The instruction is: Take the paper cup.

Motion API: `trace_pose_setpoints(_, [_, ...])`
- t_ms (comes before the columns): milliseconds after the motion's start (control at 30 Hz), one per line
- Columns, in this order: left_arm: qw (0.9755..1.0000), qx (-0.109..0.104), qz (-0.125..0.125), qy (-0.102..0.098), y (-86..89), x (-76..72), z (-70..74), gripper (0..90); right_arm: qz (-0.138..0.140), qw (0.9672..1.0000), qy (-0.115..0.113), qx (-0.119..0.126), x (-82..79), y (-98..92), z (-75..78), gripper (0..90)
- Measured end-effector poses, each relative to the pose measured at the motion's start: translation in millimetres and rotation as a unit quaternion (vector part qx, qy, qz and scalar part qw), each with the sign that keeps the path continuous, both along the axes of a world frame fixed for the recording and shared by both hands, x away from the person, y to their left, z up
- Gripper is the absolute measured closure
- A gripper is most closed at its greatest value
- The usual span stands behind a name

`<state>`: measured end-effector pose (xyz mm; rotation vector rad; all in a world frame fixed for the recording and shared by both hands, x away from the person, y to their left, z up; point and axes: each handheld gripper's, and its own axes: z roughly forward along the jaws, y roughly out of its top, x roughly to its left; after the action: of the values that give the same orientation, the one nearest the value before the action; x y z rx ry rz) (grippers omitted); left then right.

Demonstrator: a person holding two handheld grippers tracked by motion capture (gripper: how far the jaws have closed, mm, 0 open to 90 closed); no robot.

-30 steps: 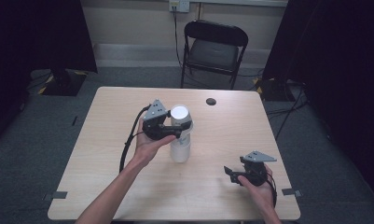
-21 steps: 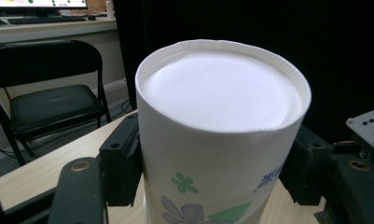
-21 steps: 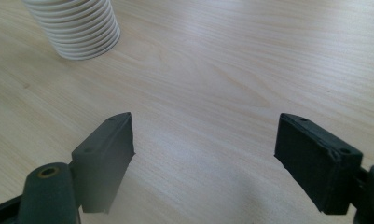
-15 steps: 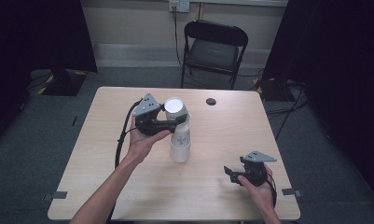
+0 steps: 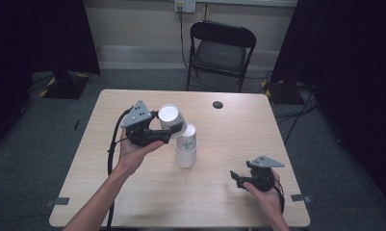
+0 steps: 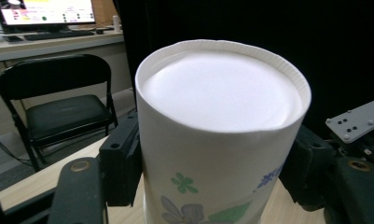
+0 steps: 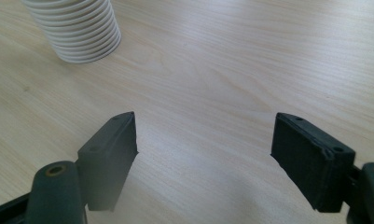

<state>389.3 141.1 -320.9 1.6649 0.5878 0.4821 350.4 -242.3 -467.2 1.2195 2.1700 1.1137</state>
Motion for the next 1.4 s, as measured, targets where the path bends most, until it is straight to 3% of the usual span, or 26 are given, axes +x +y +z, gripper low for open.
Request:
trace_pose_setpoints(167, [0.9998,-0.009,0.006,0.016,13.8,-7.5,-10.7,33.0,0.017,0.9998,0.0,0.01,-2.4,5.3,3.4,26.2])
trace_pose_setpoints(267, [0.9993,-0.014,0.013,0.033,22.8,-11.0,-17.4,33.0,0.035,0.9989,0.007,0.031,-5.1,11.9,6.8,27.2])
trace_pose_setpoints(533, [0.998,-0.019,0.011,0.059,42.6,-21.5,-25.2,32.9,0.081,0.9964,-0.004,0.028,-15.3,36.2,15.5,32.9])
trace_pose_setpoints(733, [0.9962,-0.009,0.03,0.081,54.8,-28.6,-41.1,32.9,0.115,0.9928,-0.005,0.032,-18.7,52.6,22.5,41.2])
trace_pose_setpoints(933, [0.9946,-0.002,0.021,0.102,60.8,-38.7,-51.5,33.0,0.162,0.9865,-0.005,0.021,-22.4,83.5,28.9,43.2])
trace_pose_setpoints(1200, [0.9915,-0.021,-0.016,0.128,53.8,-50.0,-62.5,32.4,0.234,0.9714,-0.02,0.035,-30.5,132.8,43.1,44.8])
trace_pose_setpoints(1267, [0.9914,-0.022,-0.022,0.127,49.5,-53.9,-65.4,32.4,0.238,0.9702,-0.022,0.042,-29.3,138.7,41.6,44.7])
trace_pose_setpoints(1400, [0.988,-0.025,-0.044,0.146,41.1,-57.6,-71.5,32.4,0.244,0.9685,-0.023,0.044,-28.3,144.0,35.3,44.9])
